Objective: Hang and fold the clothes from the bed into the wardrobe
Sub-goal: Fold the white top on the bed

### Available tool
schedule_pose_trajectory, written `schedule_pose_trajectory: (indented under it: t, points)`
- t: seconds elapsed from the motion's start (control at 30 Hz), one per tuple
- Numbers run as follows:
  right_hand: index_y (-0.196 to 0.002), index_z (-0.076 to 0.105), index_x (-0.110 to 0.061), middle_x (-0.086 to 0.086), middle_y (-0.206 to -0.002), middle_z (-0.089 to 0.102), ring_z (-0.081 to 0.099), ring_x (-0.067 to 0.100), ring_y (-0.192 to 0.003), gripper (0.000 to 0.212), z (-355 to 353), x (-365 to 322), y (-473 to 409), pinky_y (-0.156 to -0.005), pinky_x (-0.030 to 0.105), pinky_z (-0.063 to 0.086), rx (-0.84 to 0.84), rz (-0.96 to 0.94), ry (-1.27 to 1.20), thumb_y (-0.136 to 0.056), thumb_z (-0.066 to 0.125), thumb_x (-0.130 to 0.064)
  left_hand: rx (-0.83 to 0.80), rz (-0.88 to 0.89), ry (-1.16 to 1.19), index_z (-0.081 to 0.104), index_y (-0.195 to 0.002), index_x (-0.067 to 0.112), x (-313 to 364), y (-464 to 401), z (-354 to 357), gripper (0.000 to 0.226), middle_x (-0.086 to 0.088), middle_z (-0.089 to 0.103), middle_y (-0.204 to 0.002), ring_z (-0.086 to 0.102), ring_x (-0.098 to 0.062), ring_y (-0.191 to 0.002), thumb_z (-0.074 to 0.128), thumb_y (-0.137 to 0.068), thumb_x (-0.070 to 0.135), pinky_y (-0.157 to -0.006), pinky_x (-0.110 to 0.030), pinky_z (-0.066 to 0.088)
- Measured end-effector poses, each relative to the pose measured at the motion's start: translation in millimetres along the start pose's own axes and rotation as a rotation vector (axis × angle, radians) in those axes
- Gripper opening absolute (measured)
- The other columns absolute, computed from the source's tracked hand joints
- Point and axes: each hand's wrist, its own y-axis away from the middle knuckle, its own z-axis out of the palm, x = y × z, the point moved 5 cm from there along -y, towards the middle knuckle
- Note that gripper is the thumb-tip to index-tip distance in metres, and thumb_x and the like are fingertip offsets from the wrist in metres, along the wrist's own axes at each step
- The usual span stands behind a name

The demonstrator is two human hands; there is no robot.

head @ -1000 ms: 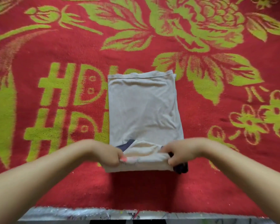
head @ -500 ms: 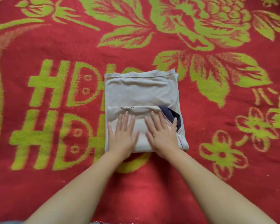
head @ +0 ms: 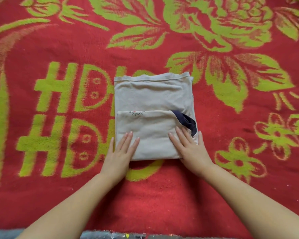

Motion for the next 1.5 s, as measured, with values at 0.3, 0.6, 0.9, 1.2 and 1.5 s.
schedule_pose_trajectory:
  t: [0.3,0.6,0.9,1.2,1.5]
  points:
    - [-0.154,0.008,-0.025,0.002,-0.155,0.017,0.018,0.024,-0.143,0.079,-26,-25,40,-0.111,0.041,0.023,-0.359,-0.264,-0.018,-0.086,0.037,0.003,-0.505,0.22,-0.016,0.007,-0.153,0.017,-1,21,-23,0.078,-0.01,0.018,-0.158,0.021,-0.024,-0.144,0.034,-0.082,-0.003,-0.116,-0.033,0.011]
    - [-0.105,0.069,-0.017,-0.004,-0.098,0.069,0.061,0.011,-0.091,0.024,-119,48,-45,-0.078,0.027,0.048,-0.306,0.049,-0.798,-0.083,0.062,-0.009,-0.786,-0.133,0.991,0.065,-0.107,0.012,-80,-63,-97,0.037,-0.002,0.072,-0.103,0.068,-0.013,-0.091,0.046,-0.085,-0.011,-0.076,-0.024,0.053]
    - [-0.151,0.026,-0.019,0.003,-0.16,0.015,0.007,0.021,-0.148,0.052,-67,11,-96,-0.115,0.055,0.007,0.268,0.334,-0.368,-0.101,0.035,-0.027,0.258,-0.442,0.27,0.043,-0.138,0.011,-74,-116,-66,0.05,-0.014,0.05,-0.135,0.045,-0.032,-0.126,0.045,-0.091,0.027,-0.105,-0.051,0.032]
    - [-0.152,0.018,-0.029,-0.008,-0.16,0.012,0.006,0.018,-0.149,0.051,-4,25,-84,-0.113,0.059,-0.008,0.209,0.388,-0.249,-0.103,0.024,-0.037,0.173,-0.377,0.198,0.027,-0.15,0.021,-55,-87,4,0.058,-0.001,0.023,-0.158,0.018,-0.021,-0.146,0.022,-0.096,0.043,-0.111,-0.064,0.002]
    - [-0.15,-0.001,-0.026,-0.007,-0.155,-0.013,-0.017,0.015,-0.144,0.054,-33,-15,-85,-0.107,0.053,-0.024,0.285,0.221,-0.233,-0.099,0.013,-0.04,0.287,-0.166,0.063,0.039,-0.143,0.007,-21,-80,-27,0.06,-0.012,0.036,-0.15,0.036,-0.029,-0.138,0.03,-0.092,0.037,-0.106,-0.065,0.018]
